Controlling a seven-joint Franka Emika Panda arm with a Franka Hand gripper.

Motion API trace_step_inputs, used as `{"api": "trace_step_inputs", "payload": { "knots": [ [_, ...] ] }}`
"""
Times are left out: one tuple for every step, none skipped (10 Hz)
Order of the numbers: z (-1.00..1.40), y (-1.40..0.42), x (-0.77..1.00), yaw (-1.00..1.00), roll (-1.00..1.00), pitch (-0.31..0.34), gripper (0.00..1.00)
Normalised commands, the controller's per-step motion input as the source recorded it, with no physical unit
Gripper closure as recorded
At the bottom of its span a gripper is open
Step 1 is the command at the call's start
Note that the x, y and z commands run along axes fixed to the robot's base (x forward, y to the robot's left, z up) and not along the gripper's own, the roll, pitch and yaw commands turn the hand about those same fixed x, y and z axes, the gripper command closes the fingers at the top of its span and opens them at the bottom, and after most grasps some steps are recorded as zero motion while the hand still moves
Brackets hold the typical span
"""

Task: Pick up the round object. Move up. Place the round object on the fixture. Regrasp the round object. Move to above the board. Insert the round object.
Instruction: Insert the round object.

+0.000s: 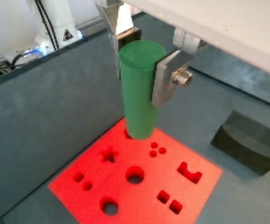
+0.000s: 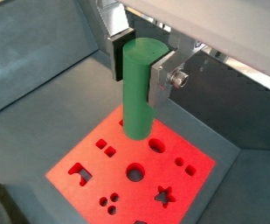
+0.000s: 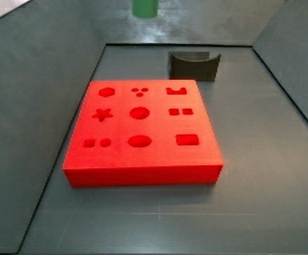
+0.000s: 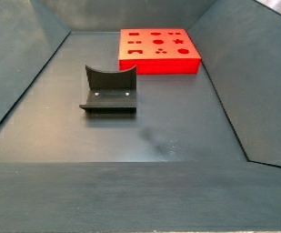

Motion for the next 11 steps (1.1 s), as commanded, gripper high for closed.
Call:
{"api": "trace_step_inputs", "payload": {
  "knots": [
    [-0.03, 0.0, 0.0, 0.0, 0.01, 0.0, 1.0],
    [0.0, 0.01, -0.01, 0.0, 0.0, 0.0, 1.0],
    [0.0, 0.11, -0.01, 0.0, 0.0, 0.0, 1.0],
    [0.0, 0.13, -0.07, 0.0, 0.0, 0.0, 1.0],
    [0.0, 0.14, -0.09, 0.0, 0.0, 0.0, 1.0],
    [0.0, 0.13, -0.11, 0.0, 0.0, 0.0, 1.0],
    [0.0, 0.05, -0.05, 0.0, 0.0, 0.0, 1.0],
    [-0.02, 0.0, 0.0, 0.0, 0.0, 0.0, 1.0],
    [-0.02, 0.0, 0.0, 0.0, 0.0, 0.0, 1.0],
    [-0.03, 0.0, 0.0, 0.0, 0.0, 0.0, 1.0],
    [-0.02, 0.0, 0.0, 0.0, 0.0, 0.0, 1.0]
  ]
}}
